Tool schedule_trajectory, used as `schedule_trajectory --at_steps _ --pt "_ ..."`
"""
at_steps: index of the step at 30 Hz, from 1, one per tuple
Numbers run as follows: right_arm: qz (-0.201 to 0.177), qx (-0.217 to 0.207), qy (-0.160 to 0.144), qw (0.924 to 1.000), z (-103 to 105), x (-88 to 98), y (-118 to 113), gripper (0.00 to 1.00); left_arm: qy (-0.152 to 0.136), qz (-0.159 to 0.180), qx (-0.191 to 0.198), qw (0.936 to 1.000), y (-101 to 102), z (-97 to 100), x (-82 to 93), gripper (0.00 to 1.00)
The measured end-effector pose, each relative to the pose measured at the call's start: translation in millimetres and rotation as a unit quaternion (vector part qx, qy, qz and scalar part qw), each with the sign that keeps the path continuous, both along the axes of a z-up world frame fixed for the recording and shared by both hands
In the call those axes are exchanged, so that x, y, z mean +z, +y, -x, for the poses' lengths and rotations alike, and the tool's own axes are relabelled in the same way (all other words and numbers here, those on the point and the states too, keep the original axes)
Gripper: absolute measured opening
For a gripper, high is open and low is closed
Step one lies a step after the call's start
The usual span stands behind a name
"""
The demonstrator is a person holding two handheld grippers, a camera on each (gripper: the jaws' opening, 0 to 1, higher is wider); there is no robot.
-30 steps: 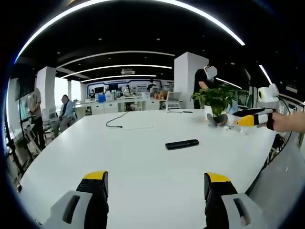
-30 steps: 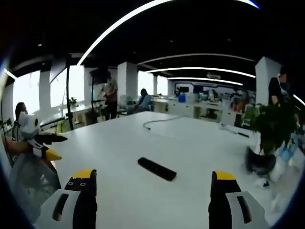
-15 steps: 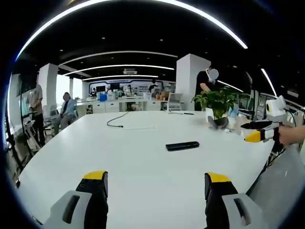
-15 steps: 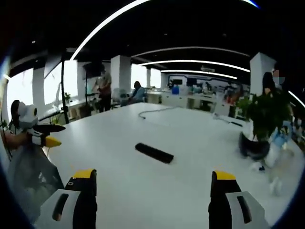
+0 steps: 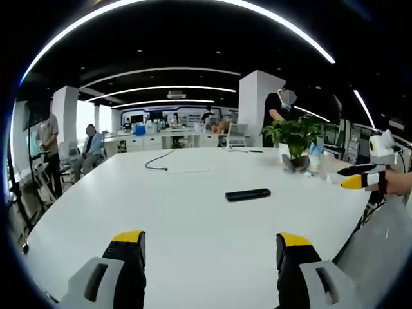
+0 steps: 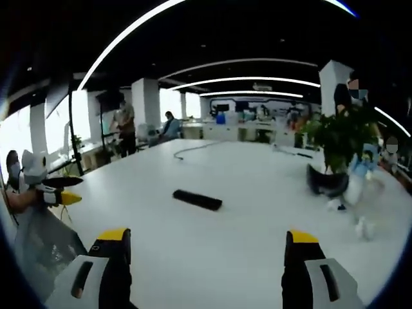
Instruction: Press the specified remote control buttons in sequence, fully releasing each button before pressing the next.
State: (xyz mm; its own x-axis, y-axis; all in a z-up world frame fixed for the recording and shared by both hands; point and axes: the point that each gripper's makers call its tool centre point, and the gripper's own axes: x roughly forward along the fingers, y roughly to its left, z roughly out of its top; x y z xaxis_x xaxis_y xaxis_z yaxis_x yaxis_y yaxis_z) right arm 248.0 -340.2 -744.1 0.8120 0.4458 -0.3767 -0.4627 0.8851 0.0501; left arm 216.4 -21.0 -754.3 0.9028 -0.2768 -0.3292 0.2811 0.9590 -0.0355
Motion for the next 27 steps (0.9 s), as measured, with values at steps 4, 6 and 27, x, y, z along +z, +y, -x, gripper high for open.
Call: schedule_trajectory --at_steps 4,6,27 --pt "0.051 0.028 -0.019 0.9981 3 -4.0 8 0.97 0.001 -0.003 0.001 1.0000 1 0.5 -0.8 0.86" --pt "0.074 0.046 -0.016 0.9961 3 -8.7 13 0.98 0.004 0.000 0.003 1.0000 1 0.7 -1.2 0.86" --pt "0.078 0.050 -0.013 0.9956 6 -13.0 14 0.97 0.010 -0.010 0.000 0.9999 1 1.8 -4.3 0.86"
